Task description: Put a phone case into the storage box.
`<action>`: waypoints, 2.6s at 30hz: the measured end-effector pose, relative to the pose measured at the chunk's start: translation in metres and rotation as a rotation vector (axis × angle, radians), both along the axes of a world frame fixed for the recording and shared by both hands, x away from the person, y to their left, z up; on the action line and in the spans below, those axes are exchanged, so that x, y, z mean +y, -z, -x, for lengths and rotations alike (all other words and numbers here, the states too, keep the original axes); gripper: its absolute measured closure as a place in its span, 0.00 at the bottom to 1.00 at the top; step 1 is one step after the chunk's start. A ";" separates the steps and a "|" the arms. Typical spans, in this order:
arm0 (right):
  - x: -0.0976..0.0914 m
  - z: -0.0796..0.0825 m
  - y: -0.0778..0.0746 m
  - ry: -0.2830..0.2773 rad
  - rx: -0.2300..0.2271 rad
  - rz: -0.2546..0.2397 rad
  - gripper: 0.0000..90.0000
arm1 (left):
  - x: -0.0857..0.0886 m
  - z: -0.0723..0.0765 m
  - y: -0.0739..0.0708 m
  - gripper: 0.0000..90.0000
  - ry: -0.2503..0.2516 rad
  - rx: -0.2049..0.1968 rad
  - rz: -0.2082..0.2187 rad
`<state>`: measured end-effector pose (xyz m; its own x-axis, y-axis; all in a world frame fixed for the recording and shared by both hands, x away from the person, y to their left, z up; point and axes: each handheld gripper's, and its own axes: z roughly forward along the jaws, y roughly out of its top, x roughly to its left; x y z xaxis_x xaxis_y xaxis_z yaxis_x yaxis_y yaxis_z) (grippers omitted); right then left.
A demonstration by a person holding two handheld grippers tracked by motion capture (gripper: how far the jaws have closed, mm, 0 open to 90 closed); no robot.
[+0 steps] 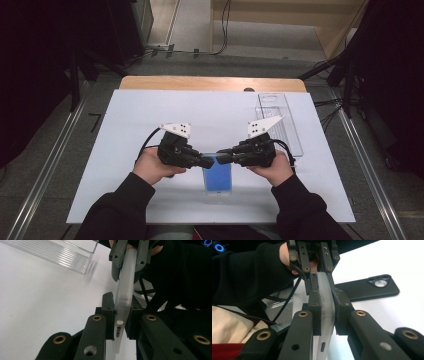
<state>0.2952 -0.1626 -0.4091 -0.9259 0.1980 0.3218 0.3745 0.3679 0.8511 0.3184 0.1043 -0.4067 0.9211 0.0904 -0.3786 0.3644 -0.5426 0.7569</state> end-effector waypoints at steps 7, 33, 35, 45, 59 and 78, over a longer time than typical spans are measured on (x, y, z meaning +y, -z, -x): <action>0.002 0.005 -0.002 -0.014 -0.015 -0.007 0.61 | 0.002 -0.001 -0.004 0.91 -0.032 0.015 -0.033; -0.006 0.017 0.018 0.326 -0.015 0.049 0.00 | 0.013 -0.004 -0.016 0.90 -0.236 0.067 -0.070; -0.004 0.019 0.019 0.349 -0.002 0.054 0.00 | 0.013 -0.003 -0.018 0.90 -0.277 0.062 -0.077; 0.010 0.029 0.019 0.488 0.059 0.046 0.00 | 0.015 -0.003 -0.020 0.90 -0.426 0.070 -0.089; 0.024 0.036 0.023 0.606 0.016 0.081 0.00 | 0.010 0.002 -0.021 0.90 -0.543 0.062 -0.126; 0.044 0.035 0.031 0.684 0.010 0.144 0.00 | -0.004 0.010 -0.015 0.90 -0.602 0.073 -0.122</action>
